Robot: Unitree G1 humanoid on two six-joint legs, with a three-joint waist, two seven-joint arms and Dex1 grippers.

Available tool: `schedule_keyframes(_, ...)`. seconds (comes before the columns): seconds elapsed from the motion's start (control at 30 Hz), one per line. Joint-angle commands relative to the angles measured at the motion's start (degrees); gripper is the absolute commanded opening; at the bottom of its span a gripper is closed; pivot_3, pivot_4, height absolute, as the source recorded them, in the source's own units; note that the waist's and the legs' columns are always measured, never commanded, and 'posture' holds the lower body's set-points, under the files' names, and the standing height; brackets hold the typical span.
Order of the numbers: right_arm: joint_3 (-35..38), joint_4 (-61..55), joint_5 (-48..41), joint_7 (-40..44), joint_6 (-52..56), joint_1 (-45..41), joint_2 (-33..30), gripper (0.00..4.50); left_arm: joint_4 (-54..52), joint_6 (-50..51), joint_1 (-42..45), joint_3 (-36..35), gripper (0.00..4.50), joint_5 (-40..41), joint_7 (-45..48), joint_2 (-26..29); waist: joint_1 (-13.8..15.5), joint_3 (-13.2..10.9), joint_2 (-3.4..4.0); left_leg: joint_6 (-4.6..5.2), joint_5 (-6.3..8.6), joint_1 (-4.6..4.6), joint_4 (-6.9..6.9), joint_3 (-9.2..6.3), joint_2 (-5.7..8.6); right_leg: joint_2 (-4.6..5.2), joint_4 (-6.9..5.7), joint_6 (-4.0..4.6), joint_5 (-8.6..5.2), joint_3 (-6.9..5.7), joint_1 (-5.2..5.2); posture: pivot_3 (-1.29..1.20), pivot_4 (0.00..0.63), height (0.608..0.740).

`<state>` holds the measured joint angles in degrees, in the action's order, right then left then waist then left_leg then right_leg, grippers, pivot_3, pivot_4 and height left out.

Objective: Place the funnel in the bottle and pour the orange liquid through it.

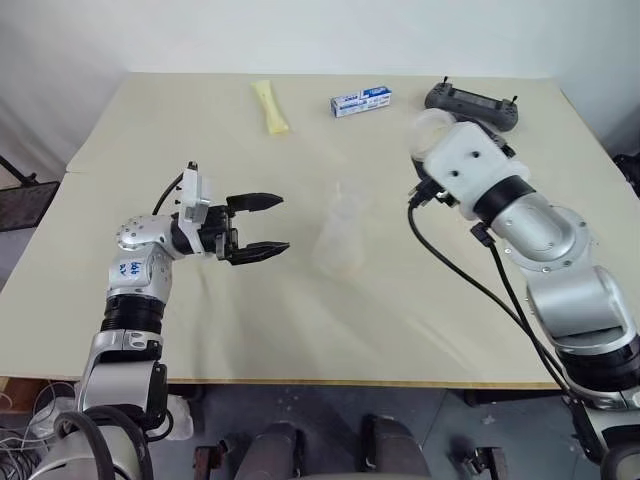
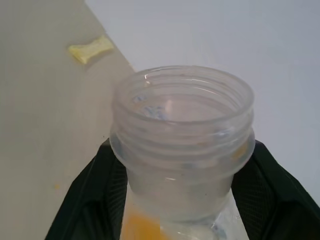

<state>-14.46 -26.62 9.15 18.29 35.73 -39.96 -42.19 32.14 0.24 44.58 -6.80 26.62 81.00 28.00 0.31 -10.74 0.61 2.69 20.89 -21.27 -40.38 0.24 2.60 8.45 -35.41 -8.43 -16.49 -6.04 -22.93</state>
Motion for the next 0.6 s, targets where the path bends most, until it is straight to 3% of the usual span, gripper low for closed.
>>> schedule_keyframes(0.03,-2.7,-0.3,6.5,1.2,-3.0,-3.4,-0.3,2.45,-1.9,0.0,-0.1,-1.5,4.5,1.7,0.4,0.1,-0.3,0.0,0.0,0.0,0.0,0.0,0.02,0.0,0.0,0.0,0.0,0.0,0.0,0.0,-0.01,0.0,0.15,0.74)
schedule_keyframes(0.23,-7.7,2.1,15.8,4.5,-6.7,-6.4,-0.6,2.45,-2.1,0.4,-0.4,-2.5,4.5,2.6,0.7,-0.3,-0.5,0.0,0.0,0.0,0.0,-0.02,0.12,0.02,0.01,0.0,0.0,0.0,0.0,0.0,-0.11,0.0,0.15,0.74)
schedule_keyframes(0.6,-9.1,4.5,25.9,10.0,-15.9,-7.8,0.5,2.45,-2.0,-0.1,-1.7,-2.7,4.5,2.2,1.5,0.0,-0.6,0.0,-0.01,-0.01,0.0,-0.03,0.19,0.07,0.01,0.0,0.0,0.0,0.0,0.01,-0.18,0.0,0.15,0.74)
